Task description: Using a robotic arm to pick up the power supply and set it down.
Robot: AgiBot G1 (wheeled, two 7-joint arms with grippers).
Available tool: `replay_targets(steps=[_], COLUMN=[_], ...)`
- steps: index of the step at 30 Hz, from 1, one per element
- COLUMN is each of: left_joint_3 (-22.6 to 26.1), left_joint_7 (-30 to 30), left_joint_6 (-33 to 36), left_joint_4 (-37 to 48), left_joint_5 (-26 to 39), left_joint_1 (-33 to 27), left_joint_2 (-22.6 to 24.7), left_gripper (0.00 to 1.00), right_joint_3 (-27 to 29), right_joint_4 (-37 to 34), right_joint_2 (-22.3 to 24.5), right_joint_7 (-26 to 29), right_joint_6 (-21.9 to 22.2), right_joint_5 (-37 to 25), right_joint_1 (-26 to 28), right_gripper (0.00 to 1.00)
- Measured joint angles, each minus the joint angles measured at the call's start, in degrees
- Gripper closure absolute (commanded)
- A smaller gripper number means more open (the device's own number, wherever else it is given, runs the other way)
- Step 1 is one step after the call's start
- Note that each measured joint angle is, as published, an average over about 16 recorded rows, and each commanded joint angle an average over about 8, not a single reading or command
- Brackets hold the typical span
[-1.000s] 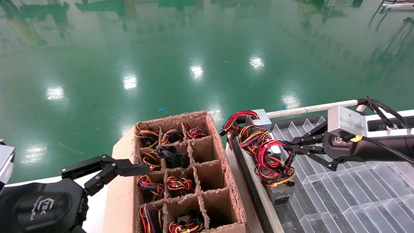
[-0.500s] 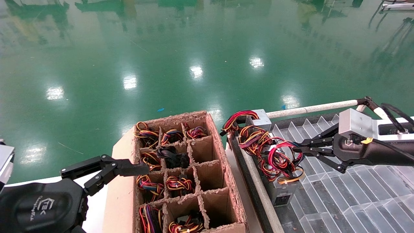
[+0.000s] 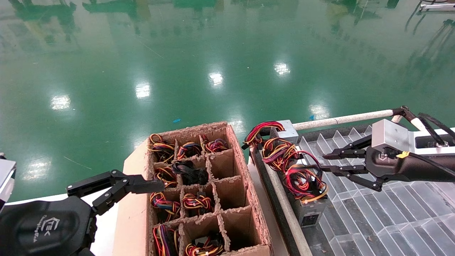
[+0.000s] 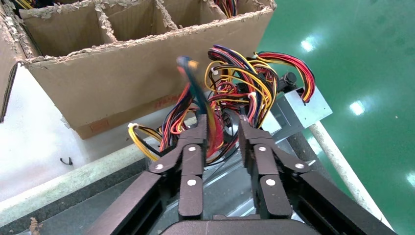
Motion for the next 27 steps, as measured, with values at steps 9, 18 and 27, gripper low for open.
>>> replay_targets(steps=[9,18,27], left_joint_3=[0.0,0.0,0.0], left_joint_7=[0.0,0.0,0.1], left_joint_6=[0.0,0.0,0.0], left_joint_4=[0.0,0.1,0.1], left_joint_5=[0.0,0.0,0.0], left_joint_1=[0.0,0.0,0.0], left_joint_2=[0.0,0.0,0.0], left_gripper=[0.00,0.00,0.00], right_joint_3=[1.9,4.3,6.9], right_joint_4=[-1.0,2.2,10.1], right_joint_2=[0.2,0.9,2.2], right_joint_7=[1.1,3.5,7.7], right_joint_6=[-1.8,-2.5,-1.7], right_joint_5=[5.0,10.7,15.2], right_joint_1=[-1.1,-4.8,-10.5], right_gripper=[0.00,0.00,0.00])
